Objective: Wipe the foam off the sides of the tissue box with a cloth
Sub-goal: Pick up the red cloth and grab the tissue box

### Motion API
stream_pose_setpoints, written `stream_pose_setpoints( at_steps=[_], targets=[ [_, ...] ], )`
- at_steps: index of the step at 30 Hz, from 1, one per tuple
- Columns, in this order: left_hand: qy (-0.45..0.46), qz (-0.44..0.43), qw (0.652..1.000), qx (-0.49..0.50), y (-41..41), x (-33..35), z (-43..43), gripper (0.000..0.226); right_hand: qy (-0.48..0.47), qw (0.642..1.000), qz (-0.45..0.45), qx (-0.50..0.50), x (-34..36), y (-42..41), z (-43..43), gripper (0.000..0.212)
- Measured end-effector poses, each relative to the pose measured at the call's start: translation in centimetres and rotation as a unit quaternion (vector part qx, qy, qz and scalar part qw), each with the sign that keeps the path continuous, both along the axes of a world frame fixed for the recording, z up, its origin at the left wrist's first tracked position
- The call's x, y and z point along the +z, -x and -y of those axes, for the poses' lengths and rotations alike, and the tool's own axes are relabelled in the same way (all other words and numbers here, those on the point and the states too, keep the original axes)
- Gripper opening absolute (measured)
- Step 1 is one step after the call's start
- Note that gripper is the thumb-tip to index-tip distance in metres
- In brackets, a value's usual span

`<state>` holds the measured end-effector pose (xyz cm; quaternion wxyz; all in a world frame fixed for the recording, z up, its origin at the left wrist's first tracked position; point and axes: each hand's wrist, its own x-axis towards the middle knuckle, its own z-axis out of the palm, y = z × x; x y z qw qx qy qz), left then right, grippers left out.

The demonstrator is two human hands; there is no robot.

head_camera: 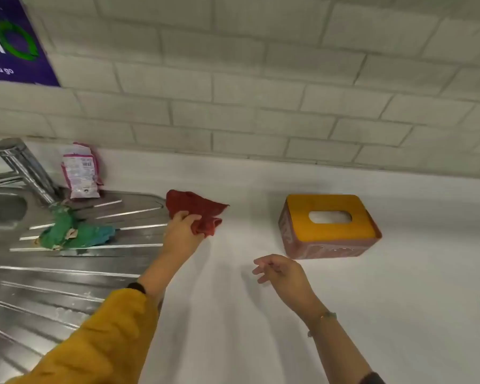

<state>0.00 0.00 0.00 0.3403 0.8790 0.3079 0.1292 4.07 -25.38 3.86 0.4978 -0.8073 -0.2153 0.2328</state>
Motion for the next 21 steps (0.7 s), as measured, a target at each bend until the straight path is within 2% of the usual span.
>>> stream_pose_setpoints(
  at_steps=[2, 5, 8, 10, 14, 17, 21],
  targets=[
    [-0.047, -0.043, 0.998, -0.013, -0.7, -0.4, -0.6, 0.048, 0.008, 1.000, -0.008, -0.010, -0.2, -0.3, -0.4, 0.033],
    [-0.085, -0.072, 0.993, -0.033, -1.7, -1.2, -1.1, 0.034, 0.011, 1.000, -0.016, -0.020, -0.4, -0.5, -0.4, 0.034],
    [-0.067, -0.069, 0.995, -0.014, -2.4, -0.8, -1.6, 0.012, 0.008, 1.000, -0.024, -0.018, -0.5, -0.3, 0.1, 0.033],
    [-0.042, -0.066, 0.997, -0.008, -2.7, -0.4, -1.7, 0.010, 0.012, 1.000, -0.021, -0.013, -0.4, 0.0, 0.6, 0.033],
    [0.020, 0.047, 0.998, 0.037, -1.9, 1.9, -0.6, 0.016, 0.014, 1.000, -0.012, -0.007, 0.3, 0.3, 1.6, 0.032],
    [0.079, 0.142, 0.985, 0.050, 0.0, 5.2, 1.9, 0.022, -0.009, 1.000, -0.012, -0.002, 1.3, 0.7, 2.5, 0.030],
    [0.147, 0.217, 0.965, 0.019, 3.5, 8.6, 7.4, 0.035, -0.043, 0.999, 0.005, -0.017, 2.8, 1.9, 3.5, 0.017]
  ],
)
